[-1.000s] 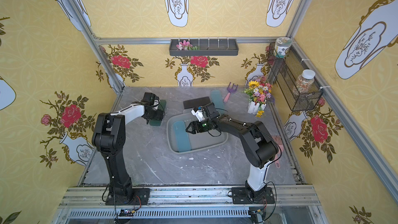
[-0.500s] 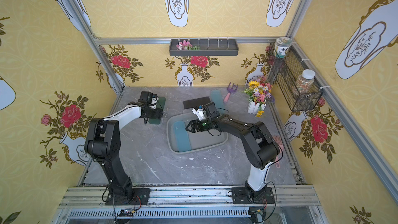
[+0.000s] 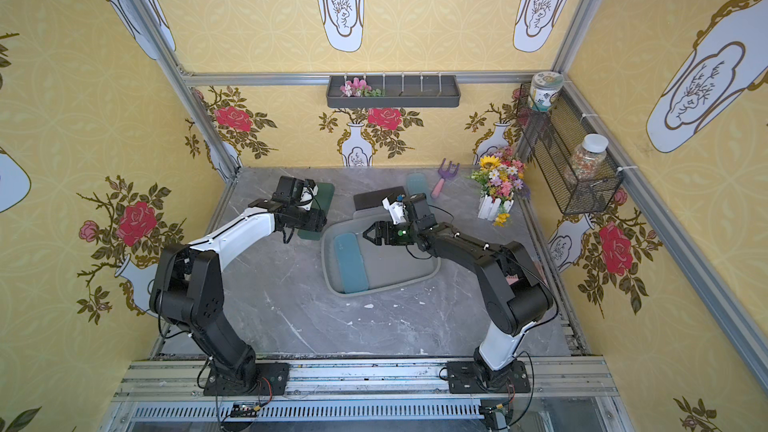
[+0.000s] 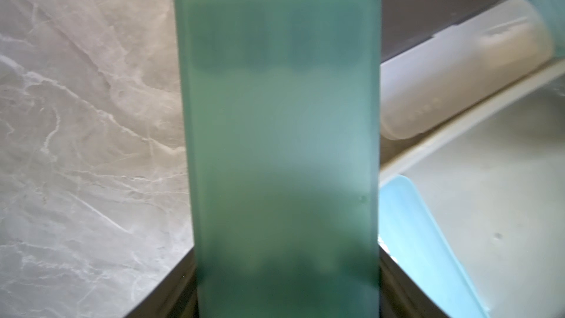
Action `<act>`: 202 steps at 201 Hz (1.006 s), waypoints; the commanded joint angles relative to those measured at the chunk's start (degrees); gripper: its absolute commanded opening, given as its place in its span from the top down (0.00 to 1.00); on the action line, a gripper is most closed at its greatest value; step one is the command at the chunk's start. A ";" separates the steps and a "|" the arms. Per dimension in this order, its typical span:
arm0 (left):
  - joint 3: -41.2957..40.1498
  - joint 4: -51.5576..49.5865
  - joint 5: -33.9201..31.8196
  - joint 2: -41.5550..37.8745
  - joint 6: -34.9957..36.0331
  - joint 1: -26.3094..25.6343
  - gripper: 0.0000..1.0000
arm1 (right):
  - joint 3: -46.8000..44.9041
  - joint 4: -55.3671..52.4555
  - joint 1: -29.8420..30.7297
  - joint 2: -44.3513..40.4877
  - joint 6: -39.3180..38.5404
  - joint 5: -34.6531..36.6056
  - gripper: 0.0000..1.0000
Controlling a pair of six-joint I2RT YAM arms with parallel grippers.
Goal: Put the pencil case into the storage box
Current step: Pick up the pencil case from the center of the board.
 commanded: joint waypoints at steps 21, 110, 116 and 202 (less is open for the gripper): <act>-1.69 0.98 2.59 -3.50 -1.71 -4.14 0.27 | -3.61 14.87 -1.17 -0.78 8.24 -0.14 0.12; -6.88 2.10 3.97 -8.97 -4.09 -12.47 0.28 | -3.99 19.22 0.01 -2.35 10.95 4.15 0.12; -7.26 2.27 4.01 -9.16 -4.29 -12.87 0.28 | -3.99 18.99 0.14 -2.33 10.89 4.26 0.12; -7.89 2.69 2.69 -10.42 -5.58 -17.04 0.27 | -3.43 17.84 3.13 -2.71 9.74 7.87 0.10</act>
